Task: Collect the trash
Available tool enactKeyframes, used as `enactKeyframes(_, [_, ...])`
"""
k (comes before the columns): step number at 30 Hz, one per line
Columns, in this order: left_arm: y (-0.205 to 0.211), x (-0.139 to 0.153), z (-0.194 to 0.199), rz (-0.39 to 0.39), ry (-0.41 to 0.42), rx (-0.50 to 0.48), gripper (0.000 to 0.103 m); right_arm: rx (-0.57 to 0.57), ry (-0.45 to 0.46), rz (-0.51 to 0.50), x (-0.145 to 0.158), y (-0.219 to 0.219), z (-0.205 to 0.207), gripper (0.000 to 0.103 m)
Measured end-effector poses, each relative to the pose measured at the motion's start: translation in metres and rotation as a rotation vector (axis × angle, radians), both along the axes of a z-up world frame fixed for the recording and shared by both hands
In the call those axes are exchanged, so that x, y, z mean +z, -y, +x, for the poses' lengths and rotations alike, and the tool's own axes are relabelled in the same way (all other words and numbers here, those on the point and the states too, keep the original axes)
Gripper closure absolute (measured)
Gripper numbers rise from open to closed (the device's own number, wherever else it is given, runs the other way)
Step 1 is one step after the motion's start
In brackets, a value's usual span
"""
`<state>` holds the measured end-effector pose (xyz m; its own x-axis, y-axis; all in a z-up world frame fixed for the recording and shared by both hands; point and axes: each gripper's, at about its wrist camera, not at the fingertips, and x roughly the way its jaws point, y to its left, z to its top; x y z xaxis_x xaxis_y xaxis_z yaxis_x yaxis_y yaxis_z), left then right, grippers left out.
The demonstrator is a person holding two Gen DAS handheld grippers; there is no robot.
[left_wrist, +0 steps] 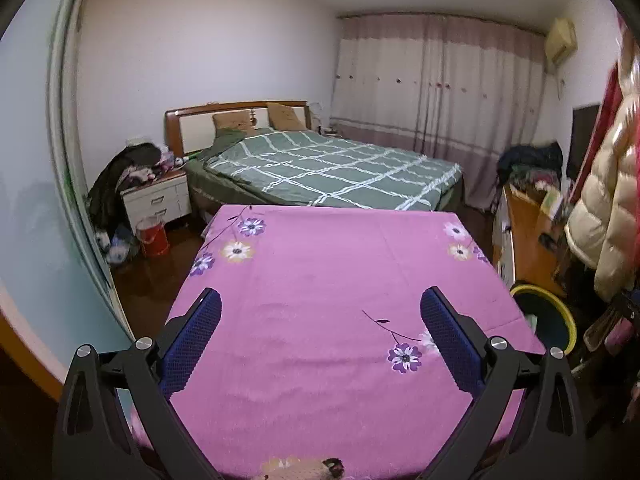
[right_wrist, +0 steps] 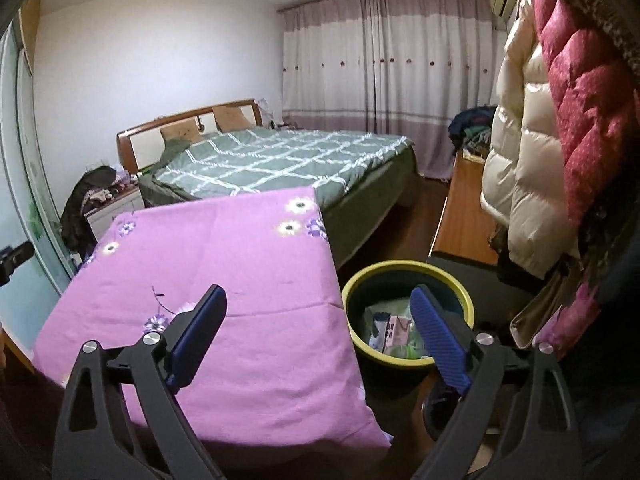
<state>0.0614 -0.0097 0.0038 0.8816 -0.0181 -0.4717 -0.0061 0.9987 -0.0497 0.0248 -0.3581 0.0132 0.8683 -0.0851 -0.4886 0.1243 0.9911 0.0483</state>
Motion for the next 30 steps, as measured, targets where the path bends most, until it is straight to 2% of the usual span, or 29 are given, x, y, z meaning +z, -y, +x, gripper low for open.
enactKeyframes(8, [-0.005, 0.002, -0.032, 0.000, 0.033, 0.018, 0.005, -0.039, 0.042, -0.033, 0.007, -0.004, -0.022, 0.010])
enactKeyframes(17, [-0.004, 0.010, -0.049, -0.004, 0.051, 0.024, 0.005, -0.051, 0.032, -0.040, 0.003, -0.002, -0.025, 0.008])
enactKeyframes(30, [-0.001, 0.007, -0.033, 0.013, 0.021, 0.021, 0.005, -0.038, 0.012, -0.037, -0.002, -0.006, -0.014, 0.007])
